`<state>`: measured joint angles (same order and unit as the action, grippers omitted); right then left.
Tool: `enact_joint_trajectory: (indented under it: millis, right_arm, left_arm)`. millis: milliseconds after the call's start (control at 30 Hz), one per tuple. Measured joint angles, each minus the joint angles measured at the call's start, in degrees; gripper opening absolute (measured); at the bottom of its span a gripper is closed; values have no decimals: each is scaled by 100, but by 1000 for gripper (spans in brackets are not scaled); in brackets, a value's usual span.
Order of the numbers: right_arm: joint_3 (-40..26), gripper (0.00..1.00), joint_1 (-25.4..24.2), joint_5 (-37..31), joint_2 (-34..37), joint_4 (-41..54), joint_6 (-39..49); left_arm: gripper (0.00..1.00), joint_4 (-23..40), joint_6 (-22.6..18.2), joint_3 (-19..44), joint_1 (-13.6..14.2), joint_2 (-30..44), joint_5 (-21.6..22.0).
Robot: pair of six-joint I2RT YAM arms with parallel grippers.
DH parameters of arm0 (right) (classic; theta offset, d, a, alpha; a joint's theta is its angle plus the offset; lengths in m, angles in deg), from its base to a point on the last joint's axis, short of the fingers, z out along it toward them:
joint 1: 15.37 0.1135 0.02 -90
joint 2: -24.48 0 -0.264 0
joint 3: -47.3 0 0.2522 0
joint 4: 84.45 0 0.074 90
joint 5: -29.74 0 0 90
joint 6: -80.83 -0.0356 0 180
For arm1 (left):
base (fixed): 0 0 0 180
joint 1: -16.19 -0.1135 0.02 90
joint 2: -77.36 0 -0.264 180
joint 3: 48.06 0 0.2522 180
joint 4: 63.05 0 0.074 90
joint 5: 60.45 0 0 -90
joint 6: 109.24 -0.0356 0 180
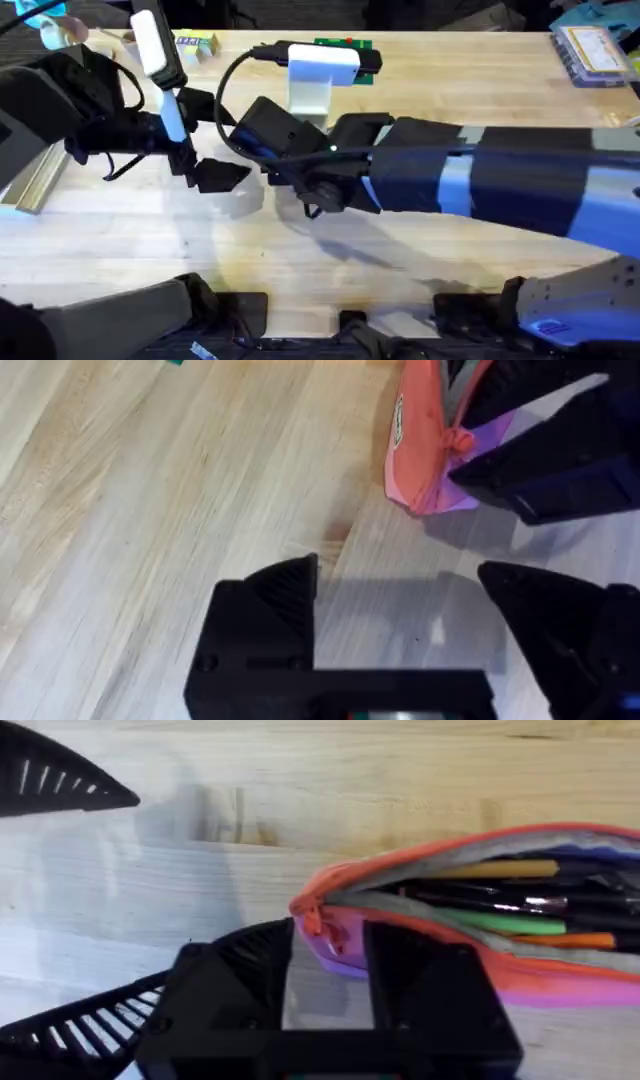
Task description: Unzip the bag, pick up the pens from the table one at a time and place them inside, then zip the bag closed.
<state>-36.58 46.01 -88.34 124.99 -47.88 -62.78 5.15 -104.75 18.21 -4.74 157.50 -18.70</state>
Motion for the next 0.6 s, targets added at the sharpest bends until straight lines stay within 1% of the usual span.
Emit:
enact_joint_trajectory:
  millis: [133,267,367,400,600]
  right_arm:
    - [-1,288,0,2,0,0,-1]
    - [-1,209,0,4,0,0,-1]
    - [-1,67,0,4,0,-2,-1]
    - [-1,42,0,4,0,-2,-1]
    - [-1,31,0,4,0,-2,55]
  left_arm:
    - [993,0,1,0,0,-1,-2]
    - [993,0,2,0,0,-2,-2]
    - [993,0,0,0,0,-2,-2]
    - [993,0,0,0,0,0,-2]
    - [993,0,0,0,0,0,-2]
